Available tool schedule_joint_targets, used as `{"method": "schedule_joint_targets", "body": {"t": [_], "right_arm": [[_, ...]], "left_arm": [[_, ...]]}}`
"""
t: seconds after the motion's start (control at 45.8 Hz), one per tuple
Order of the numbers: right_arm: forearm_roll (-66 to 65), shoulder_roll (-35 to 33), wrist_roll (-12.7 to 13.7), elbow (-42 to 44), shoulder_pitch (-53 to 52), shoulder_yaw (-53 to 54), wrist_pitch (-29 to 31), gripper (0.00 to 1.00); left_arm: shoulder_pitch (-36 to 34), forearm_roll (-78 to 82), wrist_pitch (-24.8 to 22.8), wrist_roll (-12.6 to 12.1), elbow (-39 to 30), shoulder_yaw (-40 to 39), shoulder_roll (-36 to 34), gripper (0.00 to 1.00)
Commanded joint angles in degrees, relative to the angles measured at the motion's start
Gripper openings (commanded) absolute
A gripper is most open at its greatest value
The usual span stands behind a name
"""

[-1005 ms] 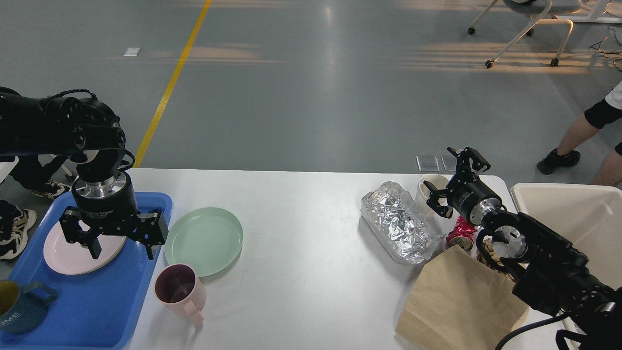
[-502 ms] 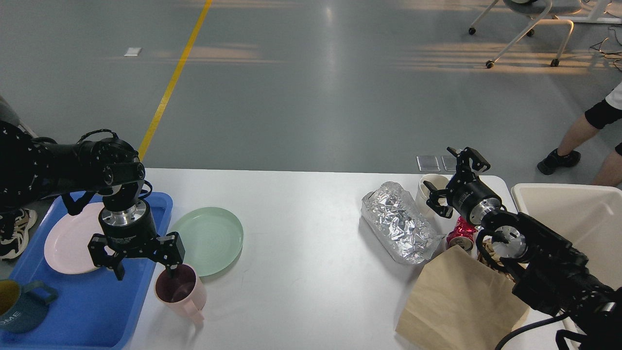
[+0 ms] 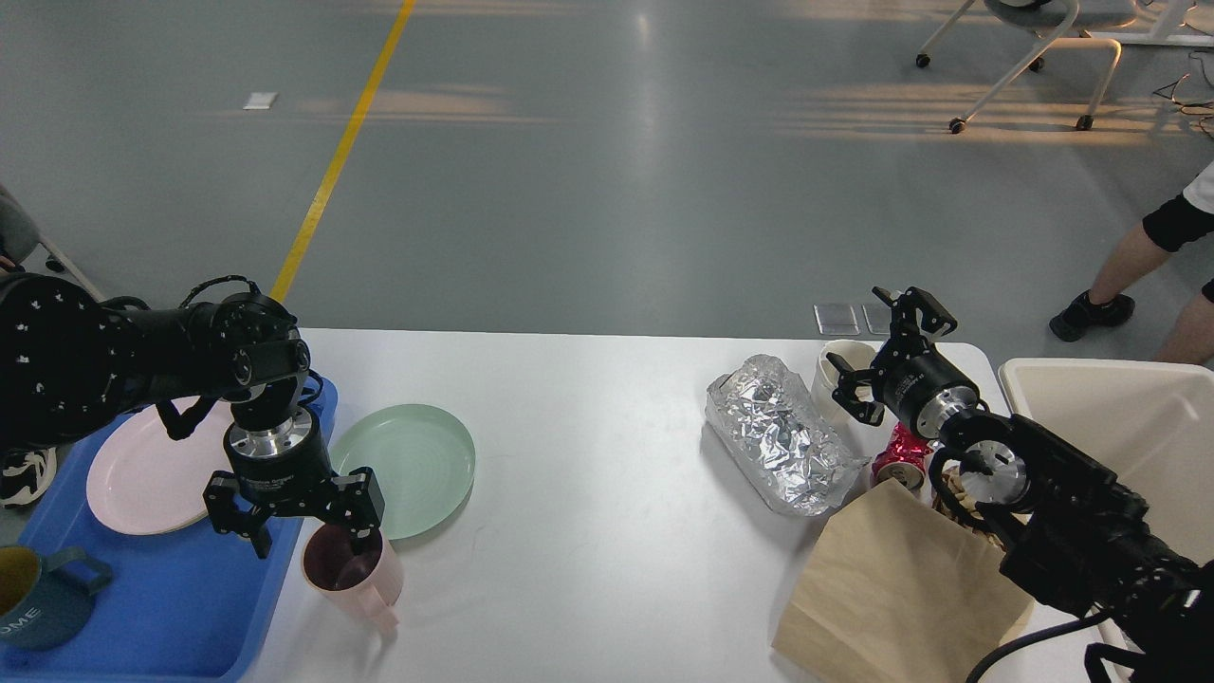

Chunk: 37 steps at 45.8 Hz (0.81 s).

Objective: Tidy desktop
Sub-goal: 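Lower the left gripper and grasp the pink mug, then carry the pink mug onto the blue tray and release it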

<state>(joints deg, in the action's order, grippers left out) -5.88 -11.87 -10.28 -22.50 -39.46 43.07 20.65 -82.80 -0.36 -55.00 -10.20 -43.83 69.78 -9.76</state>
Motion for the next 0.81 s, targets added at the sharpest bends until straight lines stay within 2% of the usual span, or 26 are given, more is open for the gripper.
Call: {"method": "schedule_joint_targets", "body": {"t": [0.0,0.218,0.502,0.786], "right_arm": [[0.0,0.0,0.0,0.0,0.0,0.0,0.0,1.00],[0.0,0.0,0.0,0.0,0.0,0.0,0.0,1.00],[0.0,0.0,0.0,0.0,0.0,0.0,0.0,1.00],[0.0,0.0,0.0,0.0,0.0,0.0,0.0,1.00]], "left_arm": [[1.2,0.0,0.0,0.0,1.2,0.0,0.1,0.88],[2.7,0.1,0.0,-0.1,3.1,0.0,0.2,0.60],[2.6,0.1,0.0,0.1,3.1,0.1,0.1,0.02],[1.5,0.1,0.0,0.1,2.6,-1.1,0.0,0.00]]}}
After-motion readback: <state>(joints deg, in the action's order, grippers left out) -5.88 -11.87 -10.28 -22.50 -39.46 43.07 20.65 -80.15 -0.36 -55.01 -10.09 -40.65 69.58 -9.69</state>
